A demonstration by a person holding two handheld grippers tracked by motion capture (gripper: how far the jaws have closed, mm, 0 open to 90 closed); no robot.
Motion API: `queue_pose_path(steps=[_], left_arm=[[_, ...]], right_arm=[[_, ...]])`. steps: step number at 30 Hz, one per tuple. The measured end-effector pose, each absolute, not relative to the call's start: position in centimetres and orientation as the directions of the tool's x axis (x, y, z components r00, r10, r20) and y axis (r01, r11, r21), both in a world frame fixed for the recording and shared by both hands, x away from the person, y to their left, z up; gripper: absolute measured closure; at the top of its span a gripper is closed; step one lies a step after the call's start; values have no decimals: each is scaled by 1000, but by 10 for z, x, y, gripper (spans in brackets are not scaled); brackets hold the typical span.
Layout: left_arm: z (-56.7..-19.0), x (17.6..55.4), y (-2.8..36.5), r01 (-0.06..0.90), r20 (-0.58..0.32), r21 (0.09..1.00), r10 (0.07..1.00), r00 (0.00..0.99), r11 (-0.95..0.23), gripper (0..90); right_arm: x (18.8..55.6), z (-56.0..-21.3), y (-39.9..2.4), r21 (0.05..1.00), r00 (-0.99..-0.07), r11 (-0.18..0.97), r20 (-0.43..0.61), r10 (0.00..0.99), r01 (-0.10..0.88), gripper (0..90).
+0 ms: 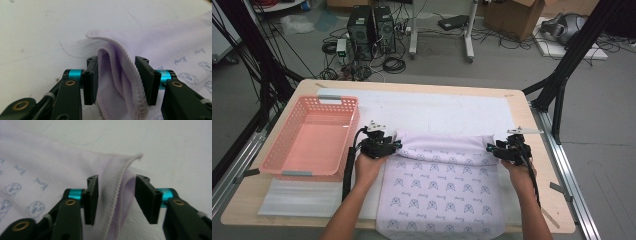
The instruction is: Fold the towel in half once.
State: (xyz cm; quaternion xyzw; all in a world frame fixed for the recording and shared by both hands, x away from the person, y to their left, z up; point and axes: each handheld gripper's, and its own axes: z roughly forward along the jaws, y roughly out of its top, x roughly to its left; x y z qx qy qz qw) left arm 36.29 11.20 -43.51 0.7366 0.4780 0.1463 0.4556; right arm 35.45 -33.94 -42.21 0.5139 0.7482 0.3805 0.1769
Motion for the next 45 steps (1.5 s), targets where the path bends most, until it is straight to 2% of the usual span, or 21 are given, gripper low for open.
queue_pose_path(steps=[3, 5, 6, 8, 9, 10, 13, 20, 30, 33, 38, 39, 42, 45], left_arm=[[-435, 358, 113, 568, -215, 805, 807, 550, -173, 587], [-435, 356, 110, 565, -225, 805, 790, 571, -180, 601], [-435, 356, 108, 565, -231, 805, 781, 579, -181, 626], [-436, 357, 106, 583, -237, 791, 787, 570, -184, 740], [-438, 357, 104, 594, -242, 782, 785, 571, -191, 782], [-440, 357, 103, 602, -234, 770, 784, 575, -212, 839], [-439, 353, 101, 584, -187, 773, 791, 582, -246, 861], [-435, 329, 112, 546, -229, 819, 770, 596, -179, 854], [-445, 276, 128, 507, -241, 848, 738, 630, -156, 850], [-450, 265, 131, 507, -239, 846, 731, 639, -166, 830], [-446, 265, 134, 500, -250, 856, 739, 625, -132, 576], [-445, 267, 134, 497, -254, 859, 742, 621, -122, 528], [-439, 278, 131, 503, -278, 859, 736, 617, -97, 484], [-437, 291, 122, 527, -285, 842, 732, 619, -118, 485]], right_arm=[[346, -419, -345, 761, -410, 175, 129, 903, 625, 535], [341, -419, -346, 760, -422, 184, 129, 898, 623, 582], [340, -420, -346, 759, -433, 196, 125, 893, 622, 650], [338, -422, -345, 748, -457, 223, 119, 881, 625, 798], [337, -423, -344, 743, -466, 234, 118, 877, 627, 855], [336, -424, -343, 742, -475, 242, 115, 873, 625, 867], [331, -426, -342, 746, -474, 241, 112, 874, 621, 873], [306, -422, -347, 784, -495, 225, 118, 861, 578, 873], [262, -425, -347, 808, -537, 242, 107, 837, 538, 874], [249, -426, -348, 811, -546, 246, 105, 831, 531, 874], [237, -429, -348, 805, -548, 255, 101, 831, 535, 863], [237, -429, -347, 809, -534, 247, 95, 840, 533, 796], [242, -425, -346, 820, -496, 210, 101, 863, 533, 647], [252, -420, -339, 827, -484, 201, 96, 870, 525, 645]])
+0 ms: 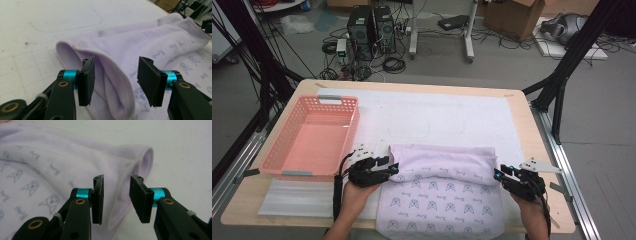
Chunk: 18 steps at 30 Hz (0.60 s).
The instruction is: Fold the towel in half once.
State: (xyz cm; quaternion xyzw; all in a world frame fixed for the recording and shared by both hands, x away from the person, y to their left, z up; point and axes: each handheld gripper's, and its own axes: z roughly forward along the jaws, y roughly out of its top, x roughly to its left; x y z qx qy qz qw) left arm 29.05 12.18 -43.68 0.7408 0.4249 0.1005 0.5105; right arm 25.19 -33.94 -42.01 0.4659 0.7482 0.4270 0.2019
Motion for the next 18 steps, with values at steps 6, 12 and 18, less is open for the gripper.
queue_pose_path(steps=[6, 12, 18], left_arm=[[-447, 295, 110, 537, -220, 819, 752, 621, -203, 841], [-440, 283, 121, 517, -254, 842, 732, 632, -153, 868], [-433, 255, 129, 470, -253, 871, 691, 677, -141, 862]], right_arm=[[266, -428, -330, 789, -488, 252, 69, 870, 560, 868], [252, -427, -341, 805, -486, 214, 104, 868, 553, 875], [225, -420, -346, 827, -519, 207, 117, 847, 523, 875]])
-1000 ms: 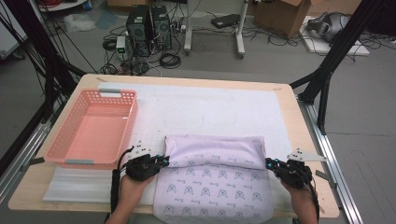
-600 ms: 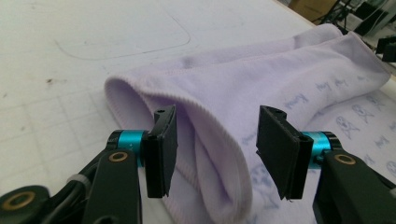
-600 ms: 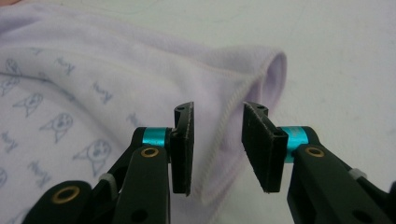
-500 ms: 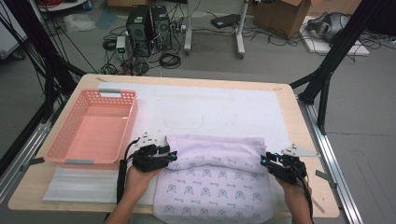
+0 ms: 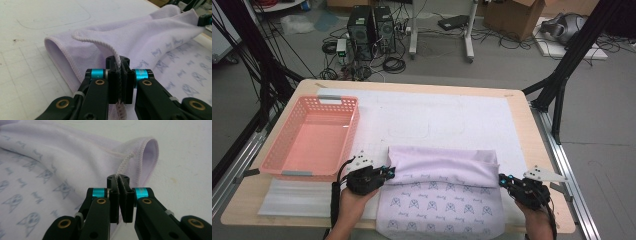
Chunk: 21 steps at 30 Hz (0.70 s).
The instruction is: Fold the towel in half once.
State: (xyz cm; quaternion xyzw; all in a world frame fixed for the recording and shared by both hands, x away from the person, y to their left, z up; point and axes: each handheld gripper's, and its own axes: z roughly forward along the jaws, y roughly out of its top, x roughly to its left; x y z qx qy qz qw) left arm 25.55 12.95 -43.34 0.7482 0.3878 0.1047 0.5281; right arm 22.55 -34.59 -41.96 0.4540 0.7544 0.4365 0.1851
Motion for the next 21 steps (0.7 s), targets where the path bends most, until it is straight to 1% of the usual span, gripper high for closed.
queue_pose_path(steps=[5, 11, 13, 14, 15, 16, 19, 21], left_arm=[[-434, 233, 136, 450, -233, 878, 677, 698, -162, 860], [-439, 215, 145, 458, -241, 871, 662, 710, -175, 862], [-441, 212, 147, 451, -242, 874, 644, 726, -179, 843], [-440, 213, 148, 449, -247, 877, 640, 728, -173, 784], [-439, 216, 149, 457, -260, 876, 648, 716, -153, 686], [-438, 218, 149, 461, -268, 876, 652, 709, -141, 610], [-433, 228, 149, 447, -271, 888, 663, 697, -107, 523], [-431, 235, 149, 443, -266, 891, 674, 689, -101, 508]], right_arm=[[205, -421, -344, 825, -542, 227, 111, 833, 518, 876], [181, -420, -345, 809, -553, 237, 126, 823, 538, 876], [175, -420, -346, 806, -560, 243, 128, 818, 539, 874], [172, -419, -347, 803, -566, 251, 126, 814, 540, 863], [171, -417, -348, 809, -570, 249, 125, 812, 532, 804], [170, -414, -349, 819, -559, 231, 127, 820, 525, 774], [175, -407, -352, 841, -541, 199, 127, 832, 504, 717], [181, -402, -350, 848, -532, 197, 114, 839, 492, 717]])
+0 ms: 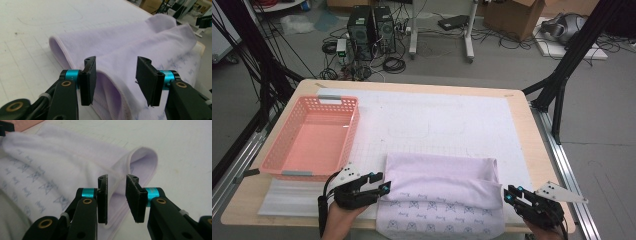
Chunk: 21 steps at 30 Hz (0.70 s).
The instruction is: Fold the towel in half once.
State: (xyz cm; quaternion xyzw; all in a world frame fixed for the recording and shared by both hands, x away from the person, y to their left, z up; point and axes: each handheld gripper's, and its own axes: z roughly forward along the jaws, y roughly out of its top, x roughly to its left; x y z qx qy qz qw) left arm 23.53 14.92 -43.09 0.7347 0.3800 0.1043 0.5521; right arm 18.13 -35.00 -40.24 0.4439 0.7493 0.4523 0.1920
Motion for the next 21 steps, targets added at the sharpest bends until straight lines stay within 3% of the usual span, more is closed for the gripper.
queue_pose_path(steps=[7, 12, 17, 21], left_arm=[[-435, 271, 139, 503, -299, 859, 708, 640, -92, 513], [-439, 285, 134, 525, -304, 845, 721, 623, -98, 517], [-444, 293, 135, 549, -304, 829, 739, 601, -105, 510], [-446, 296, 136, 554, -293, 825, 755, 587, -110, 508]], right_arm=[[231, -401, -324, 839, -568, 273, 52, 821, 471, 783], [270, -416, -308, 763, -576, 347, 41, 816, 545, 791], [273, -436, -326, 696, -523, 364, 19, 852, 618, 790], [266, -439, -343, 712, -497, 308, 65, 865, 631, 786]])
